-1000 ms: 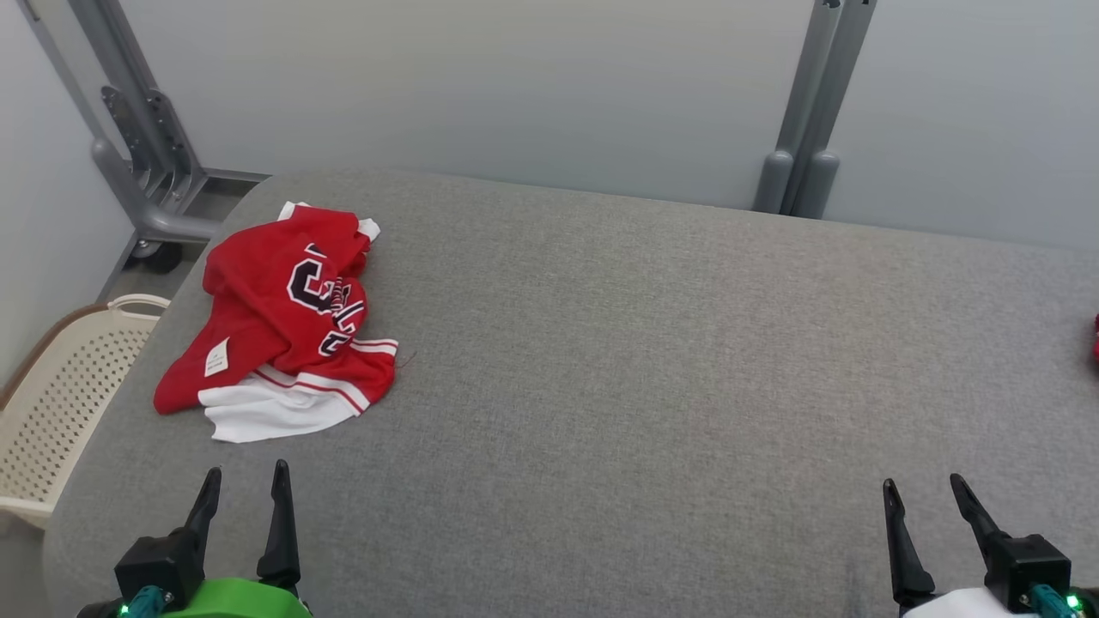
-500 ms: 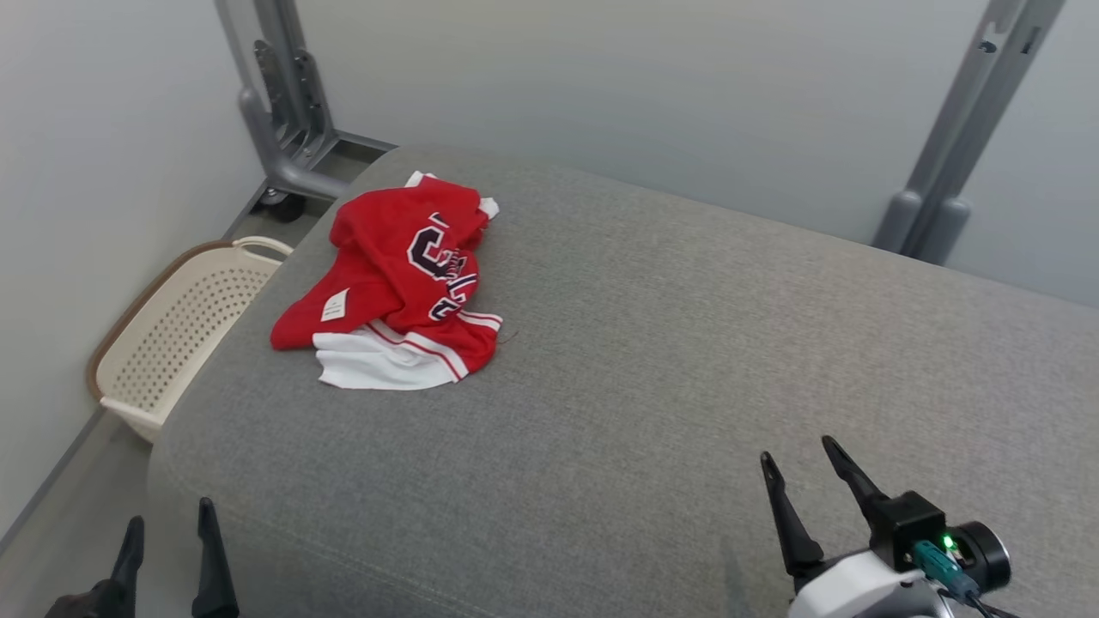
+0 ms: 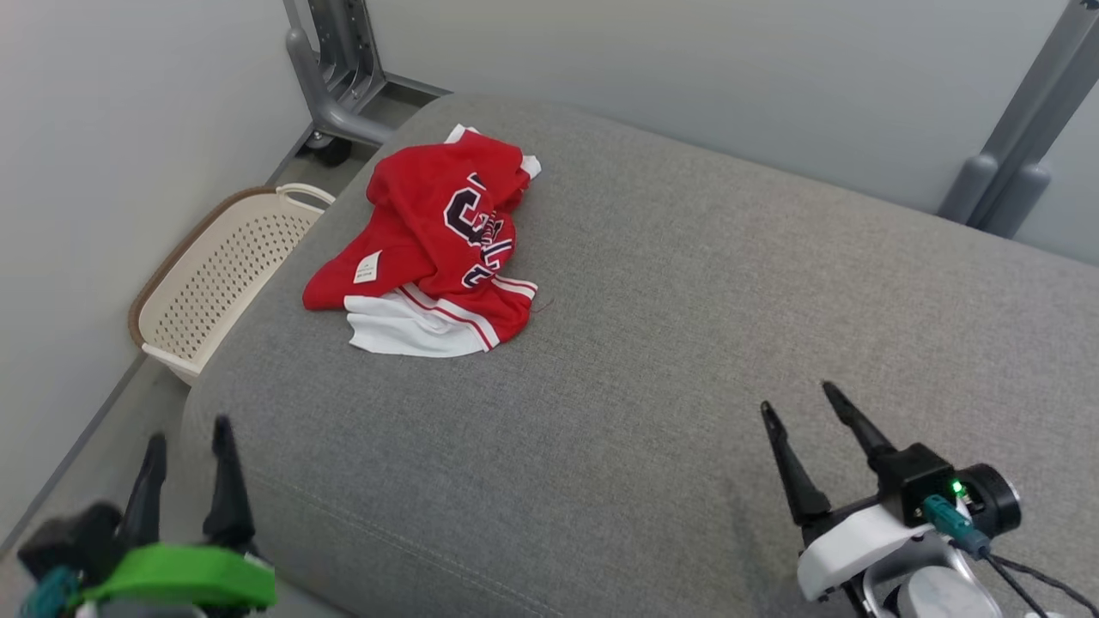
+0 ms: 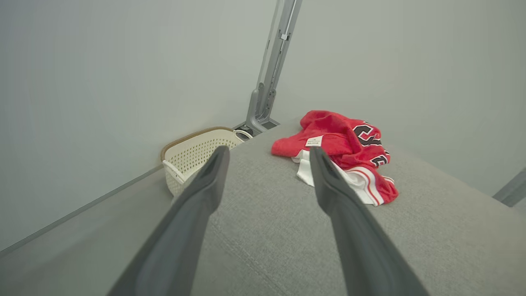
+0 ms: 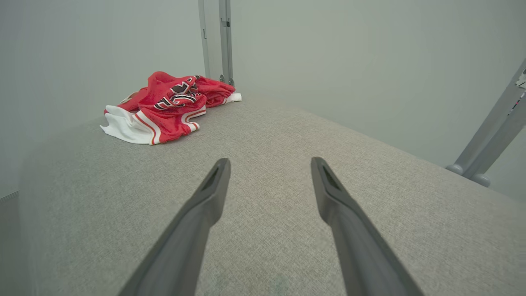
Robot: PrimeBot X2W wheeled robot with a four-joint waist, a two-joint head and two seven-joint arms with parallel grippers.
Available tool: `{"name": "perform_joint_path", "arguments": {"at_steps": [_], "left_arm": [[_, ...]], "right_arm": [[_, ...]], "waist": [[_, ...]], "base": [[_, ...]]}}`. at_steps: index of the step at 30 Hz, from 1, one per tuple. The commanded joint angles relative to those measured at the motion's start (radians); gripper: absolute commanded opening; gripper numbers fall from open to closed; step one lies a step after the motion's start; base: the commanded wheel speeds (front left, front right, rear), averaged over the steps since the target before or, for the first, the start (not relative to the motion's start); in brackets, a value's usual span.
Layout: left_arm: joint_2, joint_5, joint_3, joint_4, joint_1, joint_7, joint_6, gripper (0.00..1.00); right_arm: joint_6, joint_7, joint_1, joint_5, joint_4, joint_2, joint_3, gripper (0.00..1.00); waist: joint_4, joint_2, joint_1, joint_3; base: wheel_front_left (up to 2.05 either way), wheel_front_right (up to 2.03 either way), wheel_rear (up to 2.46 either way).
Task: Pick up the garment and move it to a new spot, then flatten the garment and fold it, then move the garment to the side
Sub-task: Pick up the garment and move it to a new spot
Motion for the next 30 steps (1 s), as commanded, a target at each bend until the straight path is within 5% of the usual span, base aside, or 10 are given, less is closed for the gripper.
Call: {"name": "perform_joint_path", "arguments": {"at_steps": [1,6,14,22,30], "left_arm": [[0.008,-0.015,-0.012,-0.004,-0.06,0.023,-0.019,1.0],[0.037,-0.072,-0.101,0.071,-0.292,0.229,-0.072,1.0],[0.071,-0.227,-0.138,0.377,-0.718,0.454,-0.105,1.0],[0.074,-0.304,-0.119,0.674,-0.956,0.476,-0.108,1.0],[0.086,-0.299,-0.169,0.892,-1.014,0.433,-0.109,1.0]], "right_arm": [[-0.001,-0.004,-0.015,0.001,-0.012,-0.018,-0.013,1.0],[-0.001,0.013,-0.03,-0.023,-0.085,-0.047,-0.059,1.0],[-0.001,0.093,-0.099,-0.06,-0.263,-0.076,-0.019,1.0],[-0.001,0.114,-0.12,-0.081,-0.346,-0.092,-0.002,1.0],[-0.001,0.138,-0.094,-0.089,-0.411,-0.096,-0.022,1.0]], "waist": [[0.004,0.0,0.0,0.055],[0.012,0.0,0.0,0.164],[-0.108,0.0,0.0,0.426],[-0.193,0.0,0.0,0.526],[-0.231,0.0,0.0,0.538]], "base": [[0.0,0.0,0.0],[0.0,0.0,0.0],[0.0,0.0,0.0],[0.0,0.0,0.0],[0.0,0.0,0.0]]}}
